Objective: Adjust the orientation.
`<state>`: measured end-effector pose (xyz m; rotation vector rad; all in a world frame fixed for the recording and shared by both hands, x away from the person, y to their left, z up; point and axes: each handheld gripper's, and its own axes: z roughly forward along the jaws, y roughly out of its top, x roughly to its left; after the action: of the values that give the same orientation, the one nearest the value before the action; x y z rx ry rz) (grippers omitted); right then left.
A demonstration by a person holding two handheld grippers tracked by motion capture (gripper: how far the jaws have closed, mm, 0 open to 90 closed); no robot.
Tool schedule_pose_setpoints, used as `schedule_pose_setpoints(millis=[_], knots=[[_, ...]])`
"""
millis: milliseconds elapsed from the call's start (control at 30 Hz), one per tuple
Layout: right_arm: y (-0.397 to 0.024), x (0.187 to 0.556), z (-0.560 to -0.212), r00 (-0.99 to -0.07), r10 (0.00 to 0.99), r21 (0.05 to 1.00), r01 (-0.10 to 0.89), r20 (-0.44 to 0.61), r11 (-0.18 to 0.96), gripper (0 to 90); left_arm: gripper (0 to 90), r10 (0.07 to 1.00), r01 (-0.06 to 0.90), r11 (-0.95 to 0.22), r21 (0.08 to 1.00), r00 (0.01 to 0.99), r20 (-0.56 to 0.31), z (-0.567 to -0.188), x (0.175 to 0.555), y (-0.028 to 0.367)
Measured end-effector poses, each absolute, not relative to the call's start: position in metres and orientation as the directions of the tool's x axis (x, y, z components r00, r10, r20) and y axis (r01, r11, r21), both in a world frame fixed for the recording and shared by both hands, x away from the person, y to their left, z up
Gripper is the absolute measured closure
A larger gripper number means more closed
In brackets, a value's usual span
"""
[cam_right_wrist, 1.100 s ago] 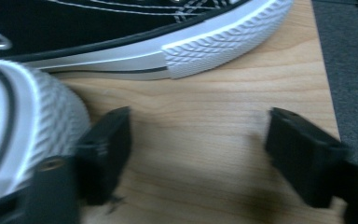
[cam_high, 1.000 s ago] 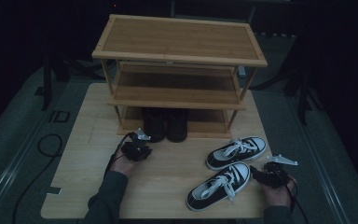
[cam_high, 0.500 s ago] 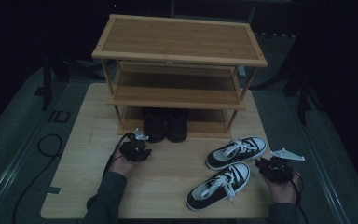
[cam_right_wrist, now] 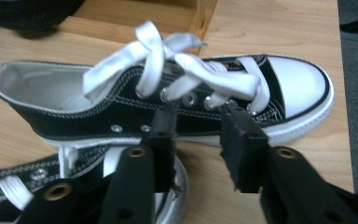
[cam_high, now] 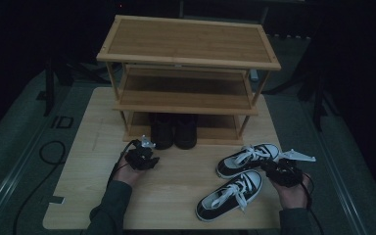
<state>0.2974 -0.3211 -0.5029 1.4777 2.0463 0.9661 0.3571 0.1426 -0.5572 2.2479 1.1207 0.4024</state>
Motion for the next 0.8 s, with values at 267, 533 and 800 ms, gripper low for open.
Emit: schedule_pose_setpoints(millis=[267, 533, 800], knots=[[-0.308, 0.305, -0.496, -0.337, 0.940, 0.737, 0.648, 0.050, 0.193, 48.6, 63.1, 0.799, 0.620, -0.470, 0.628, 0.601, 0.005, -0.557, 0.357, 0.143], [-0.293, 0.314, -0.492, -0.330, 0.943, 0.727, 0.658, 0.043, 0.197, 31.7, 63.1, 0.798, 0.618, -0.470, 0.631, 0.603, 0.004, -0.558, 0.357, 0.143], [-0.283, 0.328, -0.493, -0.299, 0.954, 0.707, 0.682, 0.039, 0.185, 22.2, 62.9, 0.797, 0.613, -0.470, 0.635, 0.604, 0.006, -0.558, 0.356, 0.144]])
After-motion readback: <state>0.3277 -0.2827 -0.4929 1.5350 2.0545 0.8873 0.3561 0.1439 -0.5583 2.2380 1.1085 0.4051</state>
